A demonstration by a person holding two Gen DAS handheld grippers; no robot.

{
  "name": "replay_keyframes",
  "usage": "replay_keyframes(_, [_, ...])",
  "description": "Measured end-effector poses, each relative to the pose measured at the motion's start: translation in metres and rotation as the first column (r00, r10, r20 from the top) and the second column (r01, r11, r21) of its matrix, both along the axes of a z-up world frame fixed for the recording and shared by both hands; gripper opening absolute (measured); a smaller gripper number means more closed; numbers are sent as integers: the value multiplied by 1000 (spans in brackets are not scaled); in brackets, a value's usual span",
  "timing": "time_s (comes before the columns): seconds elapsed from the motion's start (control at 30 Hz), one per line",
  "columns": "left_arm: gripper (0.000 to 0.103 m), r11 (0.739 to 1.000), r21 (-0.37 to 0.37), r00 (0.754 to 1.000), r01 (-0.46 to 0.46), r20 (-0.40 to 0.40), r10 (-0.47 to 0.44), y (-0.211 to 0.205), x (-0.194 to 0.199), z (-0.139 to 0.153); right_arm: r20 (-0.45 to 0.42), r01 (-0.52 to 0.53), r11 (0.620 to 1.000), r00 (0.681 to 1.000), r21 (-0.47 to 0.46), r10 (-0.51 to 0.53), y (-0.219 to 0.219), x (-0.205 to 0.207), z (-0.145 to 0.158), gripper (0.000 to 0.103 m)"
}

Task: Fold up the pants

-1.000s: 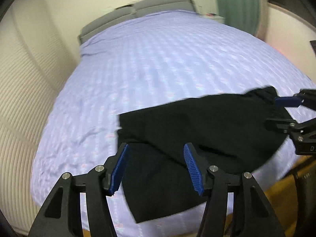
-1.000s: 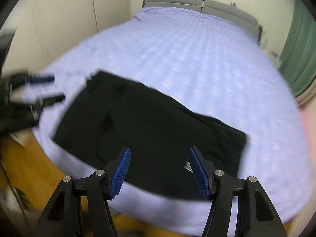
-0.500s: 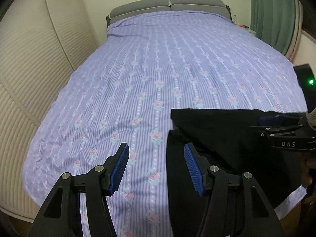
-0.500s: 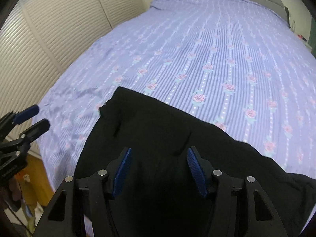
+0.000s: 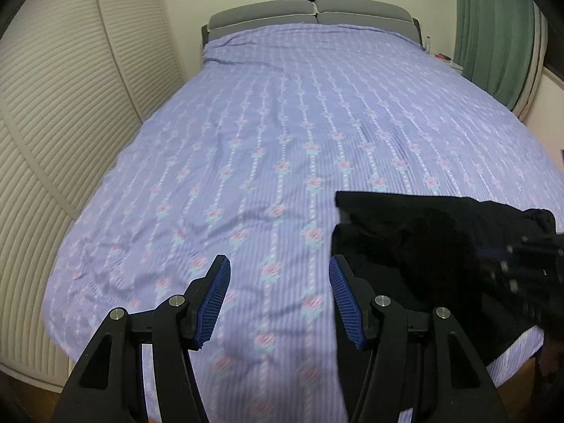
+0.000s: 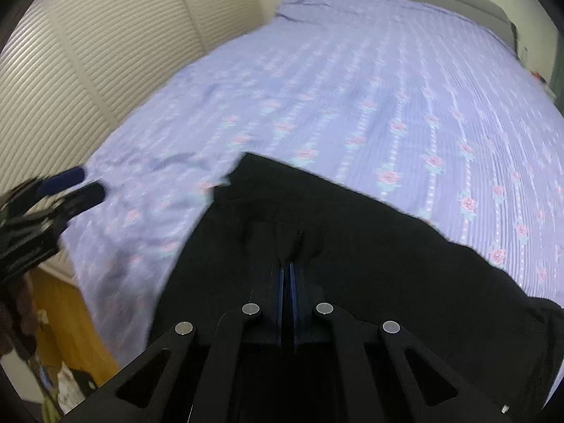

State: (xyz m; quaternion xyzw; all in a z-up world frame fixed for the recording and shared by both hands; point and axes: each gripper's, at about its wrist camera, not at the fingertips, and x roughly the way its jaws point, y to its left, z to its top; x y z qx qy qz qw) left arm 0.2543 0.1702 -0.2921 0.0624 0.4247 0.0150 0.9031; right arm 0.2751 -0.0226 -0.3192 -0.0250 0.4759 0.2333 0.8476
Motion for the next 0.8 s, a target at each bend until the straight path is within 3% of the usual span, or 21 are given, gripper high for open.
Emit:
replay_keyframes(0.17, [58, 1000, 19, 1000, -16, -15, 16, 18, -25, 2, 30, -150, 988, 988, -25, 151, 52, -58, 4, 5])
replay_keyframes(0.27, [58, 999, 40, 1000, -20, -23, 21, 26, -38, -2, -17, -234, 972, 972, -20, 233, 81, -88, -14, 5])
replay_keyframes(0.47, [58, 999, 41, 998, -31, -45, 33, 33, -48, -11, -121, -308, 951, 946, -35, 302, 98, -127, -57, 5])
replay_keyframes(0.73, [58, 999, 31, 998, -34, -45, 36, 31, -49, -15, -175, -303, 953, 940, -28, 294, 108, -113, -92, 6])
replay_keyframes(0.8, [58, 999, 31, 999, -35, -40, 36, 31, -49, -15, -187, -325, 946, 930, -17, 316, 113, -112, -95, 11])
